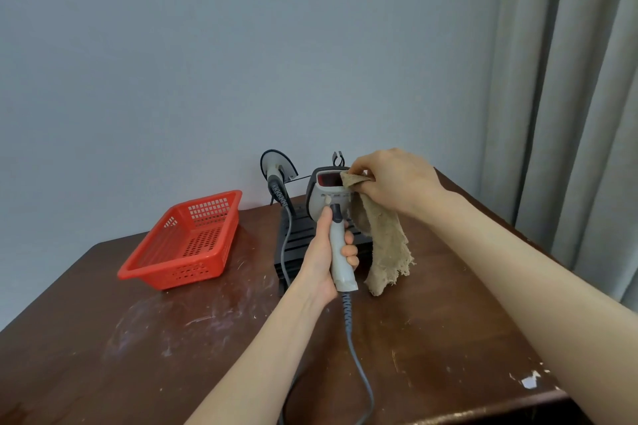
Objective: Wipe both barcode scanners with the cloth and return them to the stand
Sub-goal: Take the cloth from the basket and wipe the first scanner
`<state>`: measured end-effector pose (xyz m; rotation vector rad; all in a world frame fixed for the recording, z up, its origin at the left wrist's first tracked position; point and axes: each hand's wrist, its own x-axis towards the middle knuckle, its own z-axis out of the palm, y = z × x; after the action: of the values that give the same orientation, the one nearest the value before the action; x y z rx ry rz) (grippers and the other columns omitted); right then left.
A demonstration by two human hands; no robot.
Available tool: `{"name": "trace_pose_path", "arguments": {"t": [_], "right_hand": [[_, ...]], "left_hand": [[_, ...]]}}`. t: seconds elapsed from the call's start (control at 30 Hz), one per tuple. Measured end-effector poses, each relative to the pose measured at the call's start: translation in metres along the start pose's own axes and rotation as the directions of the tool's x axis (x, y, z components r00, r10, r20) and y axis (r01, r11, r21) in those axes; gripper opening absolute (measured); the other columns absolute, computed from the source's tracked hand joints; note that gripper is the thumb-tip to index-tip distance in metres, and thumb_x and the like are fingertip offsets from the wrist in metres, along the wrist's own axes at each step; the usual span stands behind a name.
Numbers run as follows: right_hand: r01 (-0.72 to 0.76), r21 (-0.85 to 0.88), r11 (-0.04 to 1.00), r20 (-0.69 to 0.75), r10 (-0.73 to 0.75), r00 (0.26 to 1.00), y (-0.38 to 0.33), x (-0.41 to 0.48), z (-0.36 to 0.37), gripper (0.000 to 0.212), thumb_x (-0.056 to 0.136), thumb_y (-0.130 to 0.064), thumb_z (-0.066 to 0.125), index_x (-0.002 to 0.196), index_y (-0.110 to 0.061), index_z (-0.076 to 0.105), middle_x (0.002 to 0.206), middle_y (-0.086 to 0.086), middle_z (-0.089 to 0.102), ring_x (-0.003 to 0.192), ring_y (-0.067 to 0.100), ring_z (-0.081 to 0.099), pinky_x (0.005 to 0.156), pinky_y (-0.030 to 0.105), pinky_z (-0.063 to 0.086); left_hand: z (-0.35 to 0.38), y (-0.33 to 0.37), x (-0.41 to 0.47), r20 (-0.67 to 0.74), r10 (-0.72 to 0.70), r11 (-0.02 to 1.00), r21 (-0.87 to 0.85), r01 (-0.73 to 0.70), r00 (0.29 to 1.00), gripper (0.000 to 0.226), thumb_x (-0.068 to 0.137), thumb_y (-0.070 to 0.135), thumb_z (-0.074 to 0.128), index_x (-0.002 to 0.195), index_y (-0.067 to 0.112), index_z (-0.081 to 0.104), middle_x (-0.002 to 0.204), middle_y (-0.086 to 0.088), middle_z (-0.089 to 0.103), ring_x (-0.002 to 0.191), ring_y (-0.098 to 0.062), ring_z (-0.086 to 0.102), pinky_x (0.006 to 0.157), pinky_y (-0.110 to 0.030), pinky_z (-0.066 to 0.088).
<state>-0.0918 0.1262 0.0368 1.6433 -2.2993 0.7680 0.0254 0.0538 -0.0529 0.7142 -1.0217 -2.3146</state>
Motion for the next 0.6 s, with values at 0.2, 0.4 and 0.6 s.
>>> {"name": "trace_pose_path", "arguments": {"t": [0.2,0.4,0.6], "right_hand": [[-0.288,-0.053,0.956,-0.042,0.286,0.957,0.024,-0.004,-0.003,0.021,0.087,-0.018,0.050,0.095,-0.019,0.069,0.098,0.009,0.066,0.094,0.036,0.061,0.067,0.029,0.039],[-0.519,0.595,0.613,0.254,0.469,0.846,0.047,-0.013,0.008,0.026,0.088,-0.029,0.059,0.069,-0.010,0.057,0.064,0.006,0.052,0.057,0.018,0.047,0.055,0.027,0.036],[-0.223,0.671,0.707,-0.047,0.341,0.939,0.013,-0.017,0.001,0.039,0.089,-0.025,0.057,0.056,-0.013,0.040,0.053,0.004,0.031,0.052,0.015,0.030,0.053,0.031,0.024]], "left_hand": [[-0.006,0.001,0.003,0.022,0.016,0.997,-0.076,-0.014,1.000,0.040,0.076,0.055,0.060,0.081,0.016,0.053,0.055,0.004,0.046,0.035,-0.005,0.039,0.032,-0.016,0.037],[-0.008,0.004,0.000,0.057,0.027,0.997,-0.072,-0.023,0.998,0.039,0.080,0.055,0.056,0.079,0.016,0.053,0.054,0.004,0.046,0.035,-0.004,0.039,0.032,-0.015,0.036],[-0.007,0.002,0.002,0.043,0.028,0.998,-0.052,-0.026,0.999,0.039,0.080,0.055,0.056,0.082,0.016,0.054,0.054,0.004,0.046,0.035,-0.005,0.039,0.032,-0.016,0.036]]}}
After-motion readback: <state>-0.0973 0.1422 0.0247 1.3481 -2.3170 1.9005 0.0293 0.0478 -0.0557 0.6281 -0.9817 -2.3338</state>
